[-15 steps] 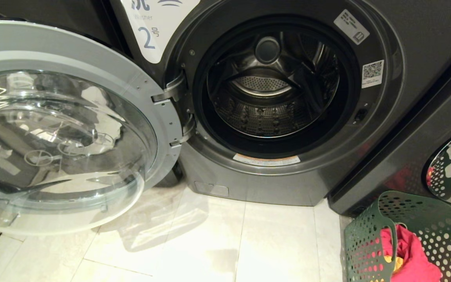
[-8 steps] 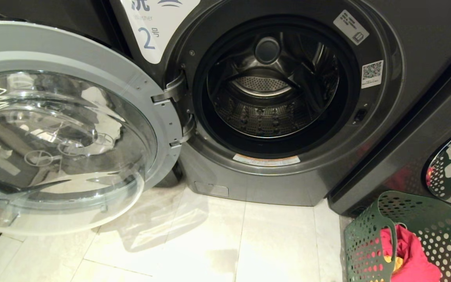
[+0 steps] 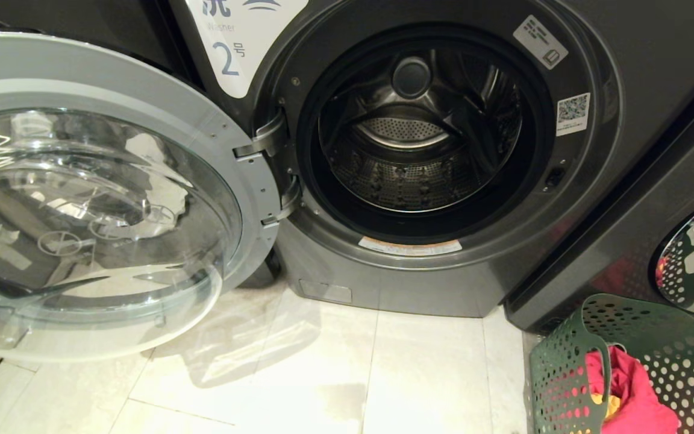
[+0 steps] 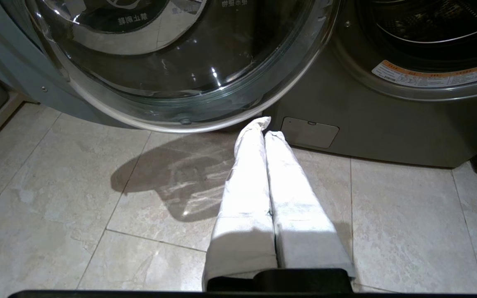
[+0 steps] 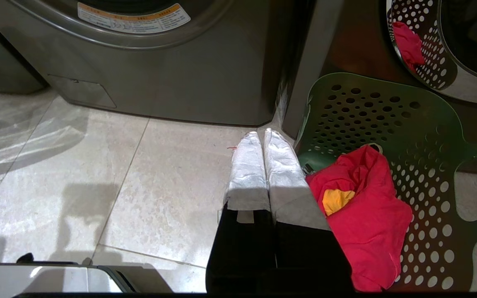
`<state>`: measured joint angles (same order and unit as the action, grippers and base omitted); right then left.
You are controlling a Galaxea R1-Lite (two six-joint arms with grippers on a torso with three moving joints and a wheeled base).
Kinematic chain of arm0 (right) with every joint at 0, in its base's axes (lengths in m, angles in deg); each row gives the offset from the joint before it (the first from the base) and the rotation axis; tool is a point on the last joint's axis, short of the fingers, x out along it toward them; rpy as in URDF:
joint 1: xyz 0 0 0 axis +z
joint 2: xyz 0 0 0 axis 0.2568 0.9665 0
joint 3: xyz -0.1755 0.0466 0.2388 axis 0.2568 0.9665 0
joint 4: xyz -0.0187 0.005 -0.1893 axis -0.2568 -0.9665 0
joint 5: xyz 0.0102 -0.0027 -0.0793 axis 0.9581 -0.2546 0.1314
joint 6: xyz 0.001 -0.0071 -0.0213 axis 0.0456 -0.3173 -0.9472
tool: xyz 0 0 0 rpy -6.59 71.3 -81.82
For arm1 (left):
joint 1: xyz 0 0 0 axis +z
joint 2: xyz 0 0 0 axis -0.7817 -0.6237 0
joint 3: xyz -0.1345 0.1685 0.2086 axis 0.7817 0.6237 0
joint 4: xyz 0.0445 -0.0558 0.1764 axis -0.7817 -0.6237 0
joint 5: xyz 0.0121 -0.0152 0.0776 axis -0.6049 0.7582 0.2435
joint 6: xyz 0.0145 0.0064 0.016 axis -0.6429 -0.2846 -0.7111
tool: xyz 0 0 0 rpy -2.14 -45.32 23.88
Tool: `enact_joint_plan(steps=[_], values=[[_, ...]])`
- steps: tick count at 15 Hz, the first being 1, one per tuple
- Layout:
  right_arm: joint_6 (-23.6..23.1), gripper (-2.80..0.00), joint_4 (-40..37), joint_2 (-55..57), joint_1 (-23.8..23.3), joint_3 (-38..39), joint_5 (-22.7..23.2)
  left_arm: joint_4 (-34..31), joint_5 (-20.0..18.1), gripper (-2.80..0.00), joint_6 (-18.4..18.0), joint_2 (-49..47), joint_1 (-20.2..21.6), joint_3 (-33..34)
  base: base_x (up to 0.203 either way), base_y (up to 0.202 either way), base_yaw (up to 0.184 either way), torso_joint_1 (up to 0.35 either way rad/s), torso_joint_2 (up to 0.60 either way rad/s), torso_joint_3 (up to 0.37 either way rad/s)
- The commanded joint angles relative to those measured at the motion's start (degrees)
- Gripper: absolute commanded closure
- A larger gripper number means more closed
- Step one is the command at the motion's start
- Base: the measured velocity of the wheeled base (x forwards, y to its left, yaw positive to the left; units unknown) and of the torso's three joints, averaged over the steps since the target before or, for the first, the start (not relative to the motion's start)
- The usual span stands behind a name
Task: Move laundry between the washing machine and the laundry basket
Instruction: Close the washing machine door with the left hand
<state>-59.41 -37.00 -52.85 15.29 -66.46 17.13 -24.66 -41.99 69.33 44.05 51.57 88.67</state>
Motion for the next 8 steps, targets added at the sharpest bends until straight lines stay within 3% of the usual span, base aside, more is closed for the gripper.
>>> enact_joint_plan(steps=[1, 8], values=[[-0.06, 0.0, -0.11, 0.1, 0.02, 0.0, 0.02, 0.05, 0.03, 0.0, 0.03, 0.0, 0.02, 2.29, 0.0, 0.0, 0.0, 0.0, 0.0, 0.0], [0.47, 0.0, -0.02, 0.1, 0.02, 0.0, -0.5, 0.05, 0.03, 0.0, 0.03, 0.0, 0.02, 2.29, 0.0, 0.0, 0.0, 0.0, 0.0, 0.0]])
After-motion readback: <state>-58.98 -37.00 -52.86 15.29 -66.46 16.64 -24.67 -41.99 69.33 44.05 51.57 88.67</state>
